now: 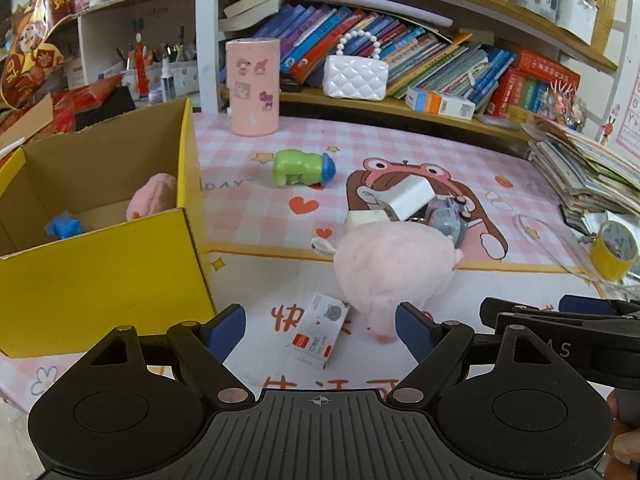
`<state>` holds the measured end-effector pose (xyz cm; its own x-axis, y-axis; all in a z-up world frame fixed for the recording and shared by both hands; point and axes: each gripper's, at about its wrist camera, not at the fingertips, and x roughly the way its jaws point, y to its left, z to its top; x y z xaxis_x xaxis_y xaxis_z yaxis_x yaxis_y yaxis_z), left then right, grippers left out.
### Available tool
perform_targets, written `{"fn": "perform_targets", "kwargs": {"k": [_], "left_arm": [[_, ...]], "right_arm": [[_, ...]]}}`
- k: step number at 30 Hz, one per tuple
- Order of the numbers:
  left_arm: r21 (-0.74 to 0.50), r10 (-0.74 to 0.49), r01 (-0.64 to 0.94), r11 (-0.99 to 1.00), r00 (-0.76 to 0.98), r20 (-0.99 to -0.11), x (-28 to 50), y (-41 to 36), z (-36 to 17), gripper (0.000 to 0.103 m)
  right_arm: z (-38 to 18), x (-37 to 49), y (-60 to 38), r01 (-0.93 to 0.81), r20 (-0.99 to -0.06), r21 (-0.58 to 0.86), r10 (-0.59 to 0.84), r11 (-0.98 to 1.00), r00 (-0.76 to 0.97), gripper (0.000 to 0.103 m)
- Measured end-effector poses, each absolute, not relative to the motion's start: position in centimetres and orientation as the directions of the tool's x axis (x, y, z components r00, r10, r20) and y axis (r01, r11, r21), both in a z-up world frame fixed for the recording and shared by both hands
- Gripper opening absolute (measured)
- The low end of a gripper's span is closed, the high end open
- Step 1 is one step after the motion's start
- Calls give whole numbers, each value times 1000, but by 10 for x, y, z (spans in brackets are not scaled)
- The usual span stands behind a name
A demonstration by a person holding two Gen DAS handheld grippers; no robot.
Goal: Organize objects
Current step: 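Grasp the white card box with the left tool while the right tool grasps the pink plush pig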
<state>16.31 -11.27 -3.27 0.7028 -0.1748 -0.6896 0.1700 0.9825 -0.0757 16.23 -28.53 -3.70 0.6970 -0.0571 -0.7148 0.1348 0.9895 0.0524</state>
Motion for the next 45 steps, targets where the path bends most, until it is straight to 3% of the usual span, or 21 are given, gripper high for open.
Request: {"fn": "perform_targets", "kwargs": {"k": [4, 11, 18, 24, 32, 34, 38, 45], "left_arm": [[-77, -170, 163, 984, 698, -696, 169, -119, -36, 83], [-15, -142, 186, 982, 693, -707, 178, -135, -42, 63], [9, -115, 185, 983, 648, -753, 185, -135, -54, 56], [14, -108, 189, 982, 618, -778, 194, -134, -68, 52], [5, -114, 192, 981, 605, -788, 204, -133, -79, 42], [5, -118, 198, 980, 607, -786, 204, -133, -78, 41], [-40, -138, 173, 984, 600, -788, 205, -121, -75, 29], [-68, -116, 101, 993, 623, -774, 192, -98, -61, 29]], "right_arm": [[-37, 169, -292, 118, -708, 82, -25, 990, 706, 77], [-34, 179, -303, 115, -681, 112, -8, 987, 732, 74], [-33, 189, -302, 54, -668, 143, 56, 988, 742, 74], [-32, 197, -293, -19, -658, 158, 120, 987, 744, 83], [-32, 216, -294, -50, -672, 301, 249, 952, 697, 100], [-33, 221, -290, -47, -680, 291, 241, 955, 693, 101], [-38, 230, -279, -78, -686, 231, 219, 970, 694, 102], [-51, 245, -259, -169, -708, 213, 271, 962, 652, 102]]}}
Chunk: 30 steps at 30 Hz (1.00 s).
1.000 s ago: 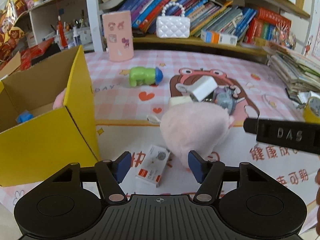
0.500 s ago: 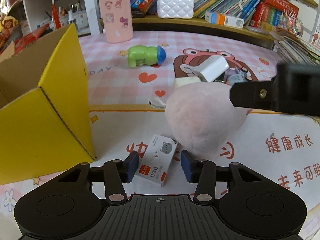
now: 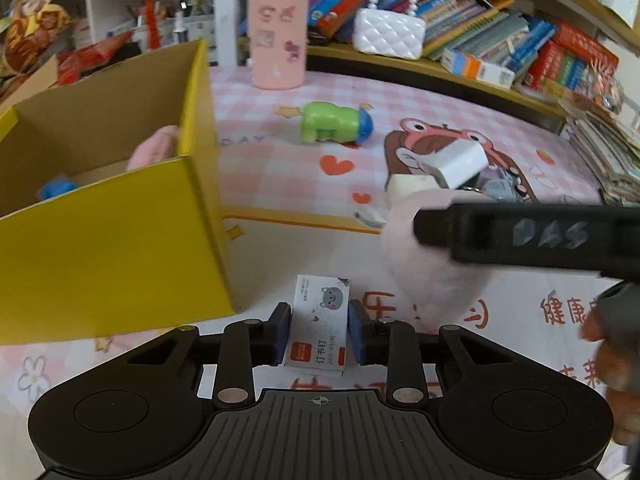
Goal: Organize objects
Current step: 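Grasp the white card box with the left tool while the right tool grasps the pink plush pig, then carry the white card box and pink plush pig over the yellow box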
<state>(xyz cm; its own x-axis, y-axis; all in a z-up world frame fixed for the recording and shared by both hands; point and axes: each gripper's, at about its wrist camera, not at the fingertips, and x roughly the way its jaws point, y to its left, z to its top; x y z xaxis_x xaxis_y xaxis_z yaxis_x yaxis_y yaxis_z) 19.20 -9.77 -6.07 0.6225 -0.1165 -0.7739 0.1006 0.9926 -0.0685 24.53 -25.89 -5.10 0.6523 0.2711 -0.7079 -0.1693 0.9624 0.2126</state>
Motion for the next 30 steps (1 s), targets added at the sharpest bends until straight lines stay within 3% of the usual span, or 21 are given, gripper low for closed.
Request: {"fn": "perform_targets", "kwargs": {"k": [9, 16, 23, 30], "left_arm": [[-97, -112, 60, 994, 635, -765, 176, -82, -48, 29], [-122, -128, 56, 991, 672, -730, 164, -70, -32, 29], [-148, -151, 64, 987, 696, -702, 150, -54, -24, 29], [-176, -161, 53, 983, 710, -685, 130, -25, -22, 29]], "right_arm": [[-63, 248, -245, -227, -711, 137, 256, 964, 655, 102], [-56, 239, -248, -194, -690, 150, 243, 969, 681, 79], [-27, 204, -245, -75, -663, 188, 183, 979, 726, 79], [-19, 163, -218, -78, -670, 174, 176, 982, 721, 80]]}}
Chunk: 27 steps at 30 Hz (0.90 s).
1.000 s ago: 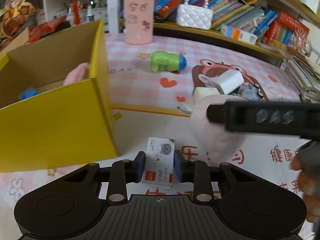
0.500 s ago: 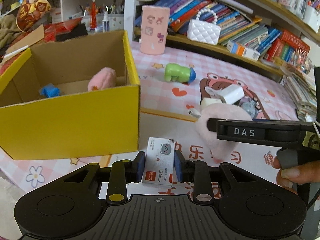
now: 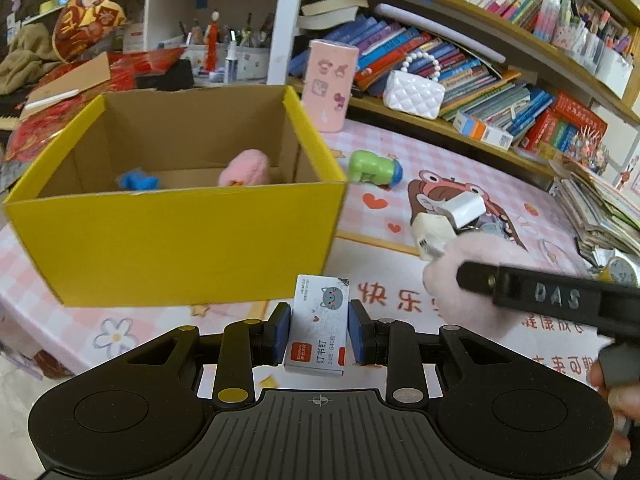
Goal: Organize objects
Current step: 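Carry the white card box and pink plush pig over the yellow box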
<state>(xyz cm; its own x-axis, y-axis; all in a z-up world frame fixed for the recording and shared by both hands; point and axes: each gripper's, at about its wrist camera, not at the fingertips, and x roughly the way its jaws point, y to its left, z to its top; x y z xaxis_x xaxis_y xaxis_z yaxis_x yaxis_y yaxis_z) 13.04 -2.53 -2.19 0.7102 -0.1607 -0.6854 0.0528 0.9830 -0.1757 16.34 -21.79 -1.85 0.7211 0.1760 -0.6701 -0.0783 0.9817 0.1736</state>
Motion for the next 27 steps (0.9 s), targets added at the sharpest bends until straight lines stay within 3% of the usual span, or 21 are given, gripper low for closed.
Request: {"fn": "perform_targets", "kwargs": {"k": [27], "left_arm": [[-174, -147, 36, 984, 716, -683, 36, 101, -20, 29]], "right_arm": [[-24, 61, -82, -150, -694, 164, 222, 975, 685, 81]]}}
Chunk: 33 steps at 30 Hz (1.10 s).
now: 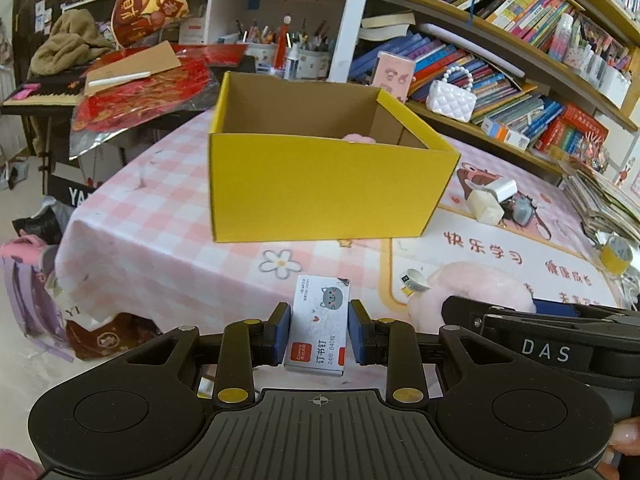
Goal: Organize objects
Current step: 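Carry the white card box and pink plush pig over the yellow box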
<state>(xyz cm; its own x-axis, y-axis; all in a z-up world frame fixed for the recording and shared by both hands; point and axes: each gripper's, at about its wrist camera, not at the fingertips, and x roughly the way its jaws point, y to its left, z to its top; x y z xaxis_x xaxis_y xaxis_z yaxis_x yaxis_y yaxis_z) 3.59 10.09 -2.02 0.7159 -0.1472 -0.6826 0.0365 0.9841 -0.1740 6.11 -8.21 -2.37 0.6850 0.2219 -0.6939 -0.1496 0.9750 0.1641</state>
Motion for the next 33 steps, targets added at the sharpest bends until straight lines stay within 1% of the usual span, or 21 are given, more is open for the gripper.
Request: {"fn": "perform_targets", "kwargs": {"k": [9, 15, 22, 26, 33], "left_arm": [[-143, -126, 38, 989, 729, -673, 19, 128, -18, 29], [-144, -130, 44, 989, 735, -666, 16, 138, -15, 29], [-146, -134, 55, 988, 773, -620, 22, 139, -3, 29], [-129, -134, 72, 989, 802, -582, 34, 135, 9, 29], [-118, -122, 71, 990, 853, -507, 76, 131, 33, 29]], "right_arm": [[-25, 46, -53, -149, -687, 189, 240, 970, 686, 81], [-21, 41, -36, -169, -681, 169, 239, 971, 693, 81], [-14, 48, -38, -131, -663, 151, 199, 980, 722, 81], [-2, 60, -41, -127, -627, 138, 186, 982, 757, 81], [33, 100, -48, -138, -524, 122, 182, 983, 832, 81]]}}
